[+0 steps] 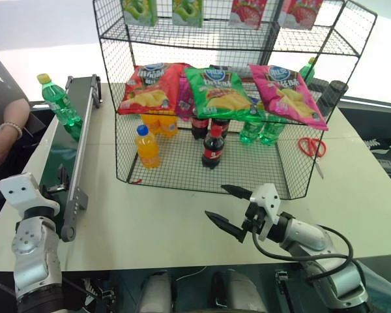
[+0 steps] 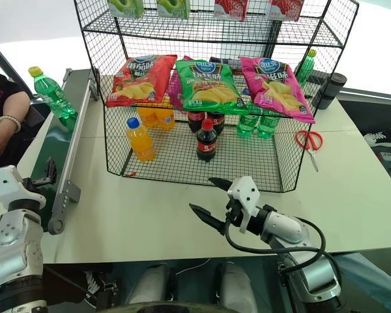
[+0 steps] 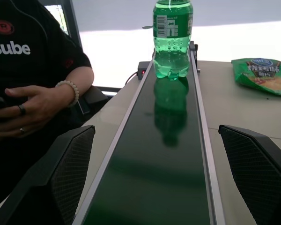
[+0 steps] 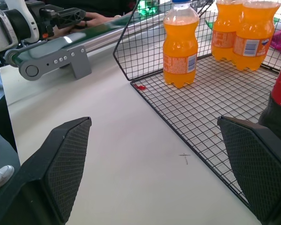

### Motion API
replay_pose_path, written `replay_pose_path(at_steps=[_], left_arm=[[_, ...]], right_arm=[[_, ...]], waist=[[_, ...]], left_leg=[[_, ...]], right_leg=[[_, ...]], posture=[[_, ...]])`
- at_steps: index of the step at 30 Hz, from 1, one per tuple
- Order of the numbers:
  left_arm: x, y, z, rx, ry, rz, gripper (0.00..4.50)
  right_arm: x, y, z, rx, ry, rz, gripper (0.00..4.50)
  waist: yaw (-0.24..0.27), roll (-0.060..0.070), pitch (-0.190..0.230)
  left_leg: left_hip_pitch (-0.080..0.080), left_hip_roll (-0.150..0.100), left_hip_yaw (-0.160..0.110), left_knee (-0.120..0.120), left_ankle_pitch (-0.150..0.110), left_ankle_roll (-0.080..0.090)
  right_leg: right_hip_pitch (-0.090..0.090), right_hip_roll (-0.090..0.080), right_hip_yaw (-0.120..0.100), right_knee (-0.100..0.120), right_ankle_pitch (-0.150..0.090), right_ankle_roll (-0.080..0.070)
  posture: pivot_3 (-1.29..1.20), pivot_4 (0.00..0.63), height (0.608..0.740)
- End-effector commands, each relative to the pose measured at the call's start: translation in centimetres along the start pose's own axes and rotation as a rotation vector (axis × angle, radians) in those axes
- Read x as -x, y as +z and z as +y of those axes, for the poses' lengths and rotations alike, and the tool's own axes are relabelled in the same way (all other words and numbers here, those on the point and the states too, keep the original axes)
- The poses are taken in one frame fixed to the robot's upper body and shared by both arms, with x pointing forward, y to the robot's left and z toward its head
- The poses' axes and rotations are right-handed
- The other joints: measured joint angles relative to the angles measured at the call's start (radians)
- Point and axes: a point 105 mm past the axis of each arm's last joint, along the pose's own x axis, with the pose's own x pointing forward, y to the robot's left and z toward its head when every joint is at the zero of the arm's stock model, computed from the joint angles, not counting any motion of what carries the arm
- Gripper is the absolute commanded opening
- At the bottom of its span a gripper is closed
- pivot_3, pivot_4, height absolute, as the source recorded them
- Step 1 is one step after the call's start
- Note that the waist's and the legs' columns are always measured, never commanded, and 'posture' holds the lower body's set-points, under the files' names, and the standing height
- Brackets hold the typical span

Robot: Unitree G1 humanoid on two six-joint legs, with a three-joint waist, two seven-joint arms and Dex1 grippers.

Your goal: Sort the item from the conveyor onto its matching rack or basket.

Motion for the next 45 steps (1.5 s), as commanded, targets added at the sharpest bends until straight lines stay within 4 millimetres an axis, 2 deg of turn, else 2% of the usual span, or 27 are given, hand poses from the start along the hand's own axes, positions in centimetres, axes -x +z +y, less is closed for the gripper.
replay_pose_path(at_steps=[1, 15, 29, 45], left_arm=[[-0.3, 1.1, 0.0, 0.003, 0.005, -0.051, 4.5], [-0.5, 0.9, -1.4, 0.041, -0.054, -0.035, 4.5], [-0.7, 1.2, -0.1, 0.017, -0.007, -0.048, 4.5], [-0.7, 1.4, 0.3, 0.008, -0.001, -0.055, 4.5]], right_arm=[[-0.1, 0.7, 0.3, 0.018, 0.008, -0.037, 4.49], [-0.4, 1.0, 0.0, 0.021, 0.002, -0.046, 4.49], [-0.3, 1.2, 0.1, 0.032, 0.012, -0.045, 4.49], [-0.5, 2.0, 0.3, 0.036, 0.02, -0.048, 4.49]], waist=[[0.0, 0.0, 0.0], [0.0, 0.0, 0.0], [0.0, 0.0, 0.0], [0.0, 0.0, 0.0]], left_leg=[[0.0, 0.0, 0.0, 0.0, 0.0, 0.0], [0.0, 0.0, 0.0, 0.0, 0.0, 0.0], [0.0, 0.0, 0.0, 0.0, 0.0, 0.0], [0.0, 0.001, 0.0, 0.0, 0.0, 0.0]], right_leg=[[0.0, 0.0, 0.0, 0.0, 0.0, 0.0], [0.0, 0.0, 0.0, 0.0, 0.0, 0.0], [0.0, 0.0, 0.0, 0.0, 0.0, 0.0], [0.0, -0.001, 0.0, 0.0, 0.0, 0.0]], posture=[[0.0, 0.15, 0.735], [0.0, 0.15, 0.735], [0.0, 0.15, 0.735], [0.0, 0.15, 0.735]])
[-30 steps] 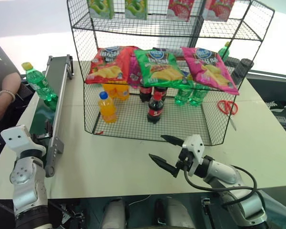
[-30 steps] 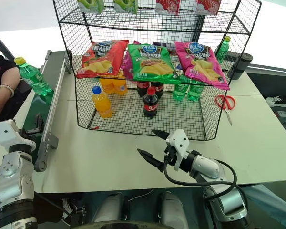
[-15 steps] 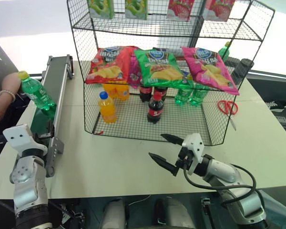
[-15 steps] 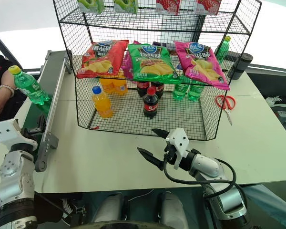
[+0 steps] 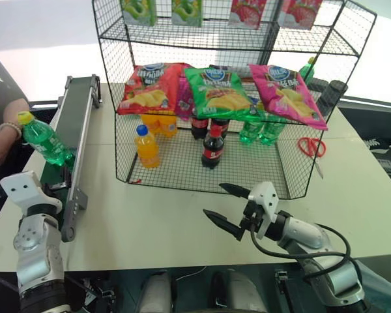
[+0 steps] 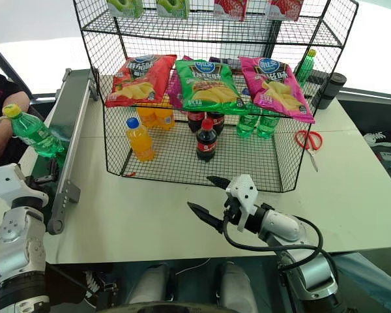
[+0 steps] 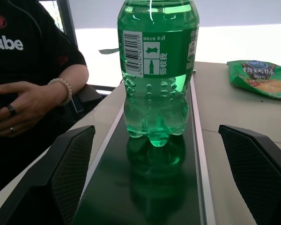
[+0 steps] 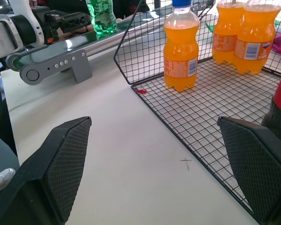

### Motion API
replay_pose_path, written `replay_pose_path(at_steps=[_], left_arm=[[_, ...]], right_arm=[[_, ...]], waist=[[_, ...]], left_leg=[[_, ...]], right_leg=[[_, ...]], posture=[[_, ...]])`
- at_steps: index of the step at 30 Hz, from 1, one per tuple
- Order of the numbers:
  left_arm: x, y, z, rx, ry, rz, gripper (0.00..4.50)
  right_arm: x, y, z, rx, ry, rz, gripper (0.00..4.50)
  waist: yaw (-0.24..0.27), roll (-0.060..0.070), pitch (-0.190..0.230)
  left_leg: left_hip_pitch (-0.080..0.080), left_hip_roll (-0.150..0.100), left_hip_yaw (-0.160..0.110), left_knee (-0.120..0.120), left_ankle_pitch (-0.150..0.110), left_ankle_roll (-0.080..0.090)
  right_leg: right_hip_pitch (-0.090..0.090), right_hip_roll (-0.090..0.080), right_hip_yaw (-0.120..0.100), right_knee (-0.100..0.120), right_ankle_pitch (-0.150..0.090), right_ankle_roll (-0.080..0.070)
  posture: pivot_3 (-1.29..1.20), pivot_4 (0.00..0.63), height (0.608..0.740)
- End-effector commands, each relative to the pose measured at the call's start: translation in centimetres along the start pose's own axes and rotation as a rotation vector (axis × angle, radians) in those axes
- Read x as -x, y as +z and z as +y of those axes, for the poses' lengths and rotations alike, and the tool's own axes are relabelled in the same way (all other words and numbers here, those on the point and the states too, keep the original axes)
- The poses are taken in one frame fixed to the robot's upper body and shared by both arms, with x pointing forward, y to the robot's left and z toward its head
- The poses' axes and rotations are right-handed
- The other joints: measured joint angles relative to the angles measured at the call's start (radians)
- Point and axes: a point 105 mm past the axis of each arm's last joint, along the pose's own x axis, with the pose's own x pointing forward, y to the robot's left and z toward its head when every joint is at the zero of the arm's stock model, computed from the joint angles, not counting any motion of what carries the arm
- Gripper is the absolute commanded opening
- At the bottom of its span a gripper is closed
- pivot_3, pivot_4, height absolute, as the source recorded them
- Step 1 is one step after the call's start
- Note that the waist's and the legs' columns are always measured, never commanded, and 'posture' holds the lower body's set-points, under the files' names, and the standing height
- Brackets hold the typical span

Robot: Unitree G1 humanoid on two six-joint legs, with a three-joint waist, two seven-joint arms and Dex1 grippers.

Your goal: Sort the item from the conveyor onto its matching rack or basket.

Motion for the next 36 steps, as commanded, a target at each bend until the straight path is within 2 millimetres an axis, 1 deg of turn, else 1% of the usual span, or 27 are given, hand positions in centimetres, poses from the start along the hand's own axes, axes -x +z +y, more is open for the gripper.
replay_pose_path(at_steps=[1, 20, 21, 22, 23, 24, 25, 26, 28, 32, 35, 36], left_arm=[[-0.2, 1.4, 0.6, -0.02, 0.012, -0.052, 4.5], [-0.3, 1.2, 0.7, -0.011, 0.031, -0.052, 4.5], [-0.3, 1.2, 0.7, -0.01, 0.031, -0.052, 4.0], [-0.3, 1.2, 0.8, -0.012, 0.035, -0.05, 3.68], [-0.3, 1.1, 0.8, -0.015, 0.035, -0.049, 3.17], [-0.3, 1.2, 0.9, -0.016, 0.032, -0.051, 2.83], [-0.2, 1.3, 0.8, -0.023, 0.022, -0.053, 2.73], [-0.2, 1.4, 0.7, -0.028, 0.011, -0.06, 2.73], [0.1, 2.3, 0.6, -0.025, -0.017, -0.098, 2.73], [0.6, 5.1, -0.4, -0.034, -0.126, -0.205, 2.73], [0.6, 7.5, -1.9, -0.023, -0.248, -0.262, 2.73], [0.7, 8.3, -2.9, -0.022, -0.312, -0.275, 2.73]], right_arm=[[-0.1, 1.8, 0.3, 0.038, 0.014, -0.05, 4.49], [-0.2, 2.0, 0.0, 0.036, 0.012, -0.051, 4.49], [-0.2, 2.0, 0.0, 0.036, 0.012, -0.051, 4.5], [-0.2, 2.0, 0.0, 0.036, 0.012, -0.051, 4.5], [-0.2, 2.0, 0.0, 0.037, 0.013, -0.051, 4.5], [-0.2, 2.0, 0.0, 0.037, 0.013, -0.051, 4.5], [-0.2, 2.0, 0.0, 0.038, 0.013, -0.05, 4.5], [-0.2, 2.1, 0.0, 0.038, 0.012, -0.05, 4.5], [-0.2, 2.1, -0.1, 0.045, 0.006, -0.048, 4.5], [0.1, 2.4, -0.8, 0.067, -0.016, -0.049, 4.5], [0.3, 2.7, -1.4, 0.077, -0.025, -0.051, 4.5], [0.3, 2.8, -1.5, 0.081, -0.026, -0.051, 4.5]], waist=[[0.0, 0.0, 0.0], [0.0, 0.0, 0.0], [0.0, 0.0, 0.0], [0.0, 0.0, 0.0], [0.001, 0.0, 0.0], [0.002, 0.0, 0.0], [0.002, 0.0, 0.0], [0.002, 0.0, 0.0], [0.001, 0.0, 0.0], [0.0, -0.001, 0.001], [0.001, -0.004, 0.005], [0.001, -0.005, 0.005]], left_leg=[[0.0, 0.0, 0.0, 0.0, 0.0, 0.0], [0.0, 0.0, 0.0, 0.0, 0.0, 0.0], [0.0, 0.0, 0.0, 0.0, 0.0, 0.0], [0.0, 0.0, 0.0, 0.0, 0.0, 0.0], [0.0, 0.0, 0.0, 0.0, 0.0, 0.0], [0.0, 0.0, 0.0, 0.0, 0.0, 0.0], [0.0, 0.0, 0.0, 0.0, 0.0, 0.0], [0.0, 0.0, 0.0, 0.0, 0.0, 0.0], [0.0, 0.0, 0.0, 0.0, 0.0, 0.0], [-0.001, 0.0, 0.0, 0.0, 0.0, 0.0], [-0.002, 0.0, -0.001, 0.0, 0.0, 0.0], [-0.002, 0.0, -0.001, 0.0, 0.0, 0.0]], right_leg=[[0.0, 0.0, 0.0, 0.0, 0.0, 0.0], [0.0, -0.001, 0.0, 0.0, 0.0, 0.0], [0.0, -0.001, 0.0, 0.0, 0.0, 0.0], [0.0, -0.001, 0.0, 0.0, 0.0, 0.0], [0.0, -0.001, 0.0, 0.0, 0.0, 0.0], [0.0, -0.002, 0.0, 0.0, 0.0, 0.0], [0.0, -0.002, 0.0, 0.0, 0.0, 0.0], [0.0, -0.002, 0.0, 0.0, 0.0, 0.0], [0.0, -0.002, 0.0, 0.0, 0.0, 0.0], [-0.001, -0.002, 0.0, -0.001, 0.0, 0.0], [-0.001, -0.002, -0.001, -0.001, 0.0, 0.0], [-0.001, -0.002, -0.001, -0.001, 0.0, 0.0]], posture=[[0.0, 0.15, 0.735], [0.0, 0.15, 0.735], [0.0, 0.15, 0.735], [0.0, 0.15, 0.735], [0.0, 0.15, 0.735], [0.0, 0.15, 0.735], [0.0, 0.15, 0.735], [0.0, 0.15, 0.735], [0.0, 0.15, 0.735], [0.0, 0.15, 0.735], [0.0, 0.15, 0.735], [0.0, 0.15, 0.735]])
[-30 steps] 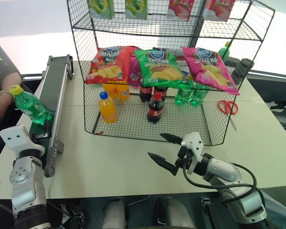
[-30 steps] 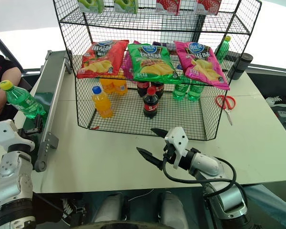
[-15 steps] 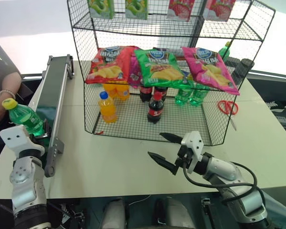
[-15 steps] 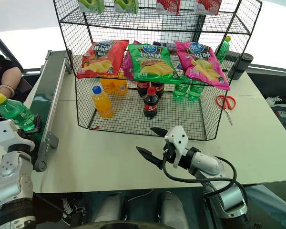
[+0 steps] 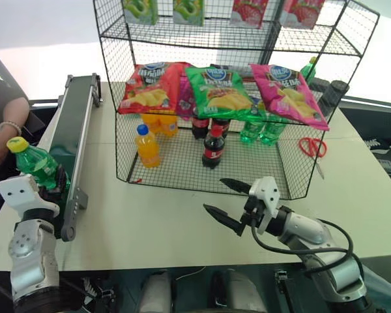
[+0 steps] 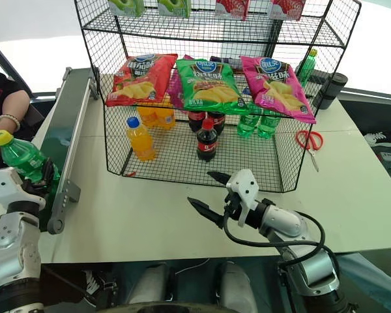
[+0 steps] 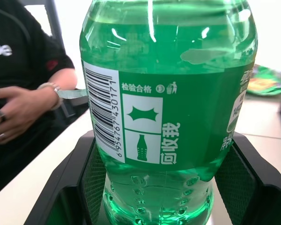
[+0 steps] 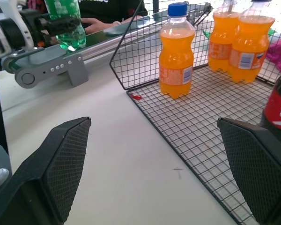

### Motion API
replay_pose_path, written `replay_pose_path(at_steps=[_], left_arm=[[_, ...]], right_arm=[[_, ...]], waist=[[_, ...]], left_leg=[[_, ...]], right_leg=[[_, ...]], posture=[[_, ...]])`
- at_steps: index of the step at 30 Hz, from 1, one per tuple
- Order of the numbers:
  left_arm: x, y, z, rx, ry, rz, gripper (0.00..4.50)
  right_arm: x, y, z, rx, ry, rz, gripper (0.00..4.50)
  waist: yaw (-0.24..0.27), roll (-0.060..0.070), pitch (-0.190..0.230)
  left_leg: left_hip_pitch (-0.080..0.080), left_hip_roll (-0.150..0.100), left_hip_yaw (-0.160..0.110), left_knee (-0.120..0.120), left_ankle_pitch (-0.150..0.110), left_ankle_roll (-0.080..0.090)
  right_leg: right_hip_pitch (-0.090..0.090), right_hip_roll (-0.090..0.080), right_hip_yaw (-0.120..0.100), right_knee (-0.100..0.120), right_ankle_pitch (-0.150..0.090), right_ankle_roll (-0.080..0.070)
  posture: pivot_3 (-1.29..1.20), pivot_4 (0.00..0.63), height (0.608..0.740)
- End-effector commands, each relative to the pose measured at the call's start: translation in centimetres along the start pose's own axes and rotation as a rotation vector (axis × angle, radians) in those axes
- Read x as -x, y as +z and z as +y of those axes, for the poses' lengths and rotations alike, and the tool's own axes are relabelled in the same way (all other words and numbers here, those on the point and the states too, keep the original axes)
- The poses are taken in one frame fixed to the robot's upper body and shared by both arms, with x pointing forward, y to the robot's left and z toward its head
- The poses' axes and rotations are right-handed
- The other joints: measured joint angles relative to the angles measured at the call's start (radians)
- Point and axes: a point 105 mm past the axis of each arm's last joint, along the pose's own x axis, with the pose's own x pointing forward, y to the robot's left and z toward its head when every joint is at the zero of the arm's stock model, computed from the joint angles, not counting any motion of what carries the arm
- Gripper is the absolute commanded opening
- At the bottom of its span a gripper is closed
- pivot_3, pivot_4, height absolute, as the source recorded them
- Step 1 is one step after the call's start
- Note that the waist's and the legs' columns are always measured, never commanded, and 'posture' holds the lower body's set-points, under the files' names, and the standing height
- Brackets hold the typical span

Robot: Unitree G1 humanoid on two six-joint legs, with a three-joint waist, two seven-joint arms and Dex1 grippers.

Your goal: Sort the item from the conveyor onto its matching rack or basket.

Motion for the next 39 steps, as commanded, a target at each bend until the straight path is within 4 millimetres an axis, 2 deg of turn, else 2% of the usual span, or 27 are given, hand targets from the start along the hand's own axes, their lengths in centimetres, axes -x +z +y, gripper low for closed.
replay_pose_path(at_steps=[1, 5, 8, 13, 16, 19, 24, 30, 39], left_arm=[[-0.8, 6.5, -3.0, -0.028, -0.218, -0.2, 2.73], [0.7, 7.5, -8.3, 0.004, -0.553, -0.164, 2.73], [2.6, 6.2, -12.7, 0.044, -0.816, -0.056, 2.73], [4.5, 4.3, -18.1, 0.149, -1.088, 0.047, 2.73], [5.2, 2.6, -21.1, 0.112, -1.225, 0.074, 2.73], [5.5, 2.2, -24.0, 0.147, -1.347, 0.05, 2.73], [6.1, 1.6, -26.8, 0.135, -1.507, 0.026, 2.73], [6.2, 2.2, -28.8, 0.128, -1.598, -0.035, 2.73], [6.7, 2.5, -29.6, 0.098, -1.651, -0.098, 2.73]], right_arm=[[0.3, 1.5, -0.7, 0.044, -0.004, -0.035, 4.5], [0.5, 2.1, -1.1, 0.08, 0.004, -0.024, 4.5], [0.4, 3.2, -1.1, 0.066, 0.007, -0.064, 4.5], [-0.2, 4.9, -1.0, 0.041, 0.007, -0.121, 4.5], [-0.5, 5.2, -0.5, 0.021, 0.017, -0.125, 4.5], [-0.7, 4.9, -0.1, 0.011, 0.018, -0.109, 4.5], [-1.1, 4.7, 0.3, 0.006, 0.024, -0.094, 4.5], [-1.2, 4.3, 0.3, -0.011, 0.021, -0.074, 4.5], [-1.1, 3.7, 0.4, -0.047, 0.026, -0.063, 4.5]], waist=[[0.0, -0.001, 0.0], [-0.001, 0.001, 0.001], [-0.001, 0.004, 0.003], [-0.002, 0.005, 0.004], [0.0, 0.005, 0.004], [0.0, 0.006, 0.004], [-0.002, 0.006, 0.004], [-0.001, 0.007, 0.004], [-0.001, 0.006, 0.004]], left_leg=[[0.0, 0.0, 0.0, 0.0, 0.0, 0.0], [0.0, -0.001, 0.001, 0.0, 0.0, 0.0], [0.0, -0.003, 0.001, 0.0, 0.0, 0.0], [0.001, -0.002, 0.001, -0.002, 0.0, 0.001], [0.001, -0.002, -0.001, -0.002, 0.0, 0.0], [0.0, -0.004, -0.001, -0.001, 0.0, 0.001], [0.0, -0.004, 0.0, -0.001, 0.0, 0.001], [0.0, -0.004, 0.0, -0.001, 0.0, 0.001], [0.0, -0.004, 0.0, -0.001, 0.0, 0.001]], right_leg=[[0.0, 0.0, 0.0, 0.0, 0.0, 0.0], [0.001, -0.002, 0.0, -0.001, 0.0, 0.0], [0.001, -0.004, 0.0, -0.002, 0.0, 0.0], [0.0, 0.0, 0.0, -0.001, 0.0, 0.0], [0.001, 0.004, 0.001, -0.001, 0.0, 0.0], [0.001, 0.004, 0.0, -0.001, 0.0, 0.0], [0.0, 0.004, 0.0, -0.002, 0.0, 0.0], [0.001, 0.004, 0.0, -0.001, 0.0, 0.0], [0.001, 0.004, 0.0, -0.001, 0.0, 0.0]], posture=[[0.0, 0.15, 0.735], [0.0, 0.15, 0.735], [0.0, 0.15, 0.735], [0.0, 0.15, 0.735], [0.0, 0.15, 0.735], [0.0, 0.15, 0.735], [0.0, 0.15, 0.735], [0.0, 0.15, 0.735], [0.0, 0.15, 0.735]])
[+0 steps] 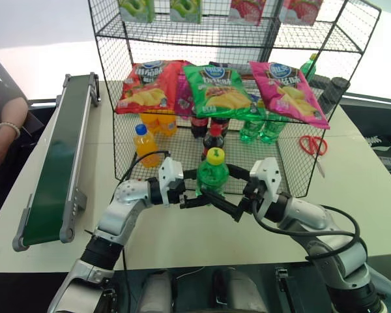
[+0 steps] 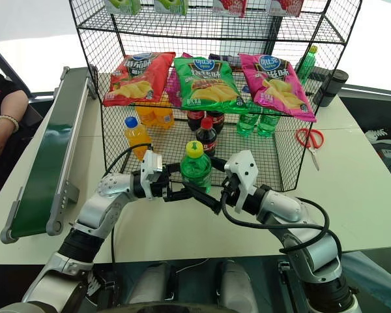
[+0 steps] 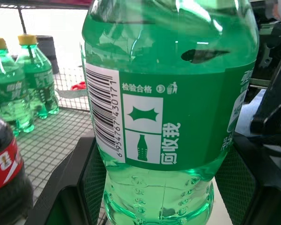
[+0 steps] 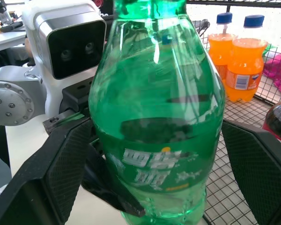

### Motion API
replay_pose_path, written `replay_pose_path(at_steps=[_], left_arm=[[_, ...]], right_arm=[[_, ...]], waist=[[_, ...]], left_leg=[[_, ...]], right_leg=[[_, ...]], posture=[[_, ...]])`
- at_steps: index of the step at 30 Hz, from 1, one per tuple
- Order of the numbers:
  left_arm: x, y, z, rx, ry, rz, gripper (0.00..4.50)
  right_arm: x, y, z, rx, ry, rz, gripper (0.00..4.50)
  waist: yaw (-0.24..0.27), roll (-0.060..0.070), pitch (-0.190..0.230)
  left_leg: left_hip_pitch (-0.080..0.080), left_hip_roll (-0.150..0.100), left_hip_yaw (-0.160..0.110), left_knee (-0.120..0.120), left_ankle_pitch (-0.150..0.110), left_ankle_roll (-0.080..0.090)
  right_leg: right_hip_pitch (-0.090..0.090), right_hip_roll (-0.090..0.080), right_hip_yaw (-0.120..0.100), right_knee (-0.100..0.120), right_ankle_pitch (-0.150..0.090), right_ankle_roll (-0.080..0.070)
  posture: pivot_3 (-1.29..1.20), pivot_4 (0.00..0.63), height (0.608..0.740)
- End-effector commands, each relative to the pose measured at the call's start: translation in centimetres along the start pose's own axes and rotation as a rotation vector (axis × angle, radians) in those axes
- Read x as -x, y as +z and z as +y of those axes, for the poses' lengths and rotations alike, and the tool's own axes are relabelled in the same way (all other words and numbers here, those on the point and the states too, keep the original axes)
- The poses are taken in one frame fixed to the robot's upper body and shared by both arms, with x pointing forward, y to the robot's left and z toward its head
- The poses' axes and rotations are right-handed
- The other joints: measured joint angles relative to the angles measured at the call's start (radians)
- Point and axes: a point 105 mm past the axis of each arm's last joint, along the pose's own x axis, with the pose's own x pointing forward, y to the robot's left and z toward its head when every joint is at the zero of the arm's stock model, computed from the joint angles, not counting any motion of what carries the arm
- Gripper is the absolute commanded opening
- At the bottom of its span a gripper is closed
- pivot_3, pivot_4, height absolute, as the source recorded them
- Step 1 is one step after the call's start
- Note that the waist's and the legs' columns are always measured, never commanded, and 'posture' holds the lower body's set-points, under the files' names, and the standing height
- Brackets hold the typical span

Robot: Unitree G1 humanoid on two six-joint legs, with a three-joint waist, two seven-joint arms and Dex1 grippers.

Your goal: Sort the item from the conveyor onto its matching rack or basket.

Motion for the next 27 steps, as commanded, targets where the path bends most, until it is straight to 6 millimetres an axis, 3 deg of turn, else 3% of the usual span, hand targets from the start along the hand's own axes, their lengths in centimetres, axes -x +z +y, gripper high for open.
replay_pose_path(at_steps=[1, 6, 10, 13, 14, 19, 22, 27], left_arm=[[-0.6, 1.6, -0.4, -0.08, -0.038, -0.042, 2.73], [-0.5, 1.5, -0.5, -0.079, -0.032, -0.039, 2.73], [-0.4, 1.3, -0.5, -0.043, -0.027, -0.039, 2.73], [-0.1, 1.1, -0.3, -0.013, -0.013, -0.029, 4.31], [0.0, 0.8, 0.0, -0.016, 0.007, -0.014, 4.46], [2.1, -0.9, 1.1, 0.066, 0.128, 0.015, 4.46], [4.2, -2.1, 1.3, 0.099, 0.227, 0.04, 4.46], [5.9, -2.3, 2.0, 0.108, 0.371, 0.085, 4.46]], right_arm=[[0.0, 0.8, 0.5, -0.007, 0.024, -0.035, 4.5], [0.0, 0.7, 0.8, -0.028, 0.043, -0.04, 3.04], [-0.1, 0.7, 0.5, -0.006, 0.023, -0.037, 3.04], [-0.1, 0.9, 0.0, 0.01, -0.004, -0.049, 3.04], [-0.1, 1.0, -0.5, 0.023, -0.029, -0.056, 3.04], [1.2, 1.1, -3.6, 0.089, -0.208, -0.073, 3.04], [3.0, 0.2, -6.5, 0.112, -0.365, -0.054, 3.04], [5.1, -1.5, -10.0, 0.15, -0.589, -0.028, 3.04]], waist=[[0.0, 0.0, 0.0], [0.0, 0.0, 0.0], [0.0, 0.0, 0.0], [0.0, 0.0, 0.0], [0.0, 0.0, 0.0], [-0.002, 0.0, 0.0], [-0.001, 0.0, 0.0], [0.001, 0.001, 0.001]], left_leg=[[0.0, 0.0, 0.0, 0.0, 0.0, 0.0], [0.0, 0.0, 0.0, 0.0, 0.0, 0.0], [0.0, 0.0, 0.0, 0.0, 0.0, 0.0], [0.0, 0.0, 0.0, 0.0, 0.0, 0.0], [0.0, 0.0, 0.0, 0.0, 0.0, 0.0], [0.0, 0.0, 0.0, 0.0, 0.0, 0.0], [0.001, 0.0, 0.0, 0.0, 0.0, 0.0], [0.0, 0.001, 0.0, 0.0, 0.0, 0.0]], right_leg=[[0.0, 0.0, 0.0, 0.0, 0.0, 0.0], [0.0, 0.0, 0.0, 0.0, 0.0, 0.0], [0.0, 0.0, 0.0, 0.0, 0.0, 0.0], [0.0, 0.0, 0.0, 0.0, 0.0, 0.0], [0.0, 0.0, 0.0, 0.0, 0.0, 0.0], [0.0, 0.0, 0.0, 0.0, 0.0, 0.0], [0.0, 0.0, 0.0, 0.0, 0.0, 0.0], [0.0, -0.001, 0.0, 0.0, 0.0, 0.0]], posture=[[0.0, 0.15, 0.735], [0.0, 0.15, 0.735], [0.0, 0.15, 0.735], [0.0, 0.15, 0.735], [0.0, 0.15, 0.735], [0.0, 0.15, 0.735], [0.0, 0.15, 0.735], [0.0, 0.15, 0.735]])
